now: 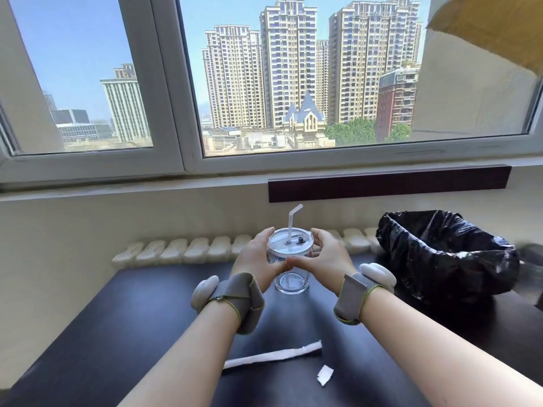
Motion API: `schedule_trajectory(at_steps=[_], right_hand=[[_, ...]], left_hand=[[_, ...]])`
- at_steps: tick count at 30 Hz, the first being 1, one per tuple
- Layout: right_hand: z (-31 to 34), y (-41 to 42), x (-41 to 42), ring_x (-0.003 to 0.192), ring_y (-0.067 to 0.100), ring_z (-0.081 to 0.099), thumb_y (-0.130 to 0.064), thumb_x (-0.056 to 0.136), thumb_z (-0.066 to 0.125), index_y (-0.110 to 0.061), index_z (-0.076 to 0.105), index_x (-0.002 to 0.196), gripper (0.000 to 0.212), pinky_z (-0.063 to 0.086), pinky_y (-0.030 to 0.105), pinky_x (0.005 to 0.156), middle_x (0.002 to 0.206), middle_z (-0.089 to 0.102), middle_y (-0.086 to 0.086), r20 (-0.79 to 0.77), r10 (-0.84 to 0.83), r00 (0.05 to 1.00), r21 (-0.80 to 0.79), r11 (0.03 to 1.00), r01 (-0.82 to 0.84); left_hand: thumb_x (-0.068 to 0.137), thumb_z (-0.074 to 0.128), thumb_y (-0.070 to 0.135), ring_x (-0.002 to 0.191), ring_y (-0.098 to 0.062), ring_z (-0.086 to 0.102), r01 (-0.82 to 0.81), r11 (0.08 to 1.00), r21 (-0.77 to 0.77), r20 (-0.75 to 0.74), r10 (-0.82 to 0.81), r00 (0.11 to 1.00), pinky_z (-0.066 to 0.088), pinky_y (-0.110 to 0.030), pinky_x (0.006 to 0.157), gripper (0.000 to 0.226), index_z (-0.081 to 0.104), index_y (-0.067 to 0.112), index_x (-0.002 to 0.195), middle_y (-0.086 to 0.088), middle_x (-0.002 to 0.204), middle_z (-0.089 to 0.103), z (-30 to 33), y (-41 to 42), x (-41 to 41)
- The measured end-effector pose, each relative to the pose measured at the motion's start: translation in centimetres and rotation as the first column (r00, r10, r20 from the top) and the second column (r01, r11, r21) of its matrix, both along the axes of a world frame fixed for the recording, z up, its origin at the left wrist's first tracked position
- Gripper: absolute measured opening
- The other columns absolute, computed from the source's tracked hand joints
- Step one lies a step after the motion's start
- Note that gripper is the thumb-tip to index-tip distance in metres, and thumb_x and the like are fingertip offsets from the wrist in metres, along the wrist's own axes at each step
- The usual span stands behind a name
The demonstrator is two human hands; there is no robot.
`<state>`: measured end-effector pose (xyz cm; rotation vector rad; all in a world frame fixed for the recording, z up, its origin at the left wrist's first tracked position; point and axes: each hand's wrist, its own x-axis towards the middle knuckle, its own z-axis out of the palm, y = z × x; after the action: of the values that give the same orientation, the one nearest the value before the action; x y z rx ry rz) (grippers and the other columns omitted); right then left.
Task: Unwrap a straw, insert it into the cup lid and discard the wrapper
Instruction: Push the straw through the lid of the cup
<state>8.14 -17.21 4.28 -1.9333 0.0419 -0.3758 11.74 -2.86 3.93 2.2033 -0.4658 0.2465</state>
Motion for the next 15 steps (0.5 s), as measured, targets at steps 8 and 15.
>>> schedule_trajectory(at_steps=[8, 15], right_hand=[[-0.9, 0.6, 0.6, 0.116, 0.016, 0.055, -0.024, 0.068, 0.078, -0.011, 0.03, 0.14, 0.087, 0.042, 0.034, 0.104, 0.132, 0.054, 0.003, 0.031, -0.035, 0.999, -0.027, 0.999, 0.036], [-0.4, 0.9, -0.7, 0.111, 0.02, 0.054, -0.022, 0.072, 0.075, -0.006, 0.036, 0.133, 0.075, 0.043, 0.035, 0.1, 0.113, 0.054, 0.001, 0.004, -0.057, 0.998, -0.071, 0.996, 0.058]], left_hand=[[0.073, 0.073, 0.037, 0.13, -0.022, 0.046, -0.014, 1.0, 0.027, 0.021, 0.013, 1.0, 0.039, -0.04, 0.109, 0.088, 0.028, 0.009, 0.142, -0.01, 0.144, 0.044, -0.6, -0.1, 0.8], [0.076, 0.071, 0.035, 0.138, -0.019, 0.034, -0.052, 0.989, 0.137, 0.017, 0.05, 0.999, 0.028, -0.031, 0.114, 0.093, 0.014, 0.011, 0.146, -0.009, 0.151, 0.033, -0.5, 0.2, -0.2]])
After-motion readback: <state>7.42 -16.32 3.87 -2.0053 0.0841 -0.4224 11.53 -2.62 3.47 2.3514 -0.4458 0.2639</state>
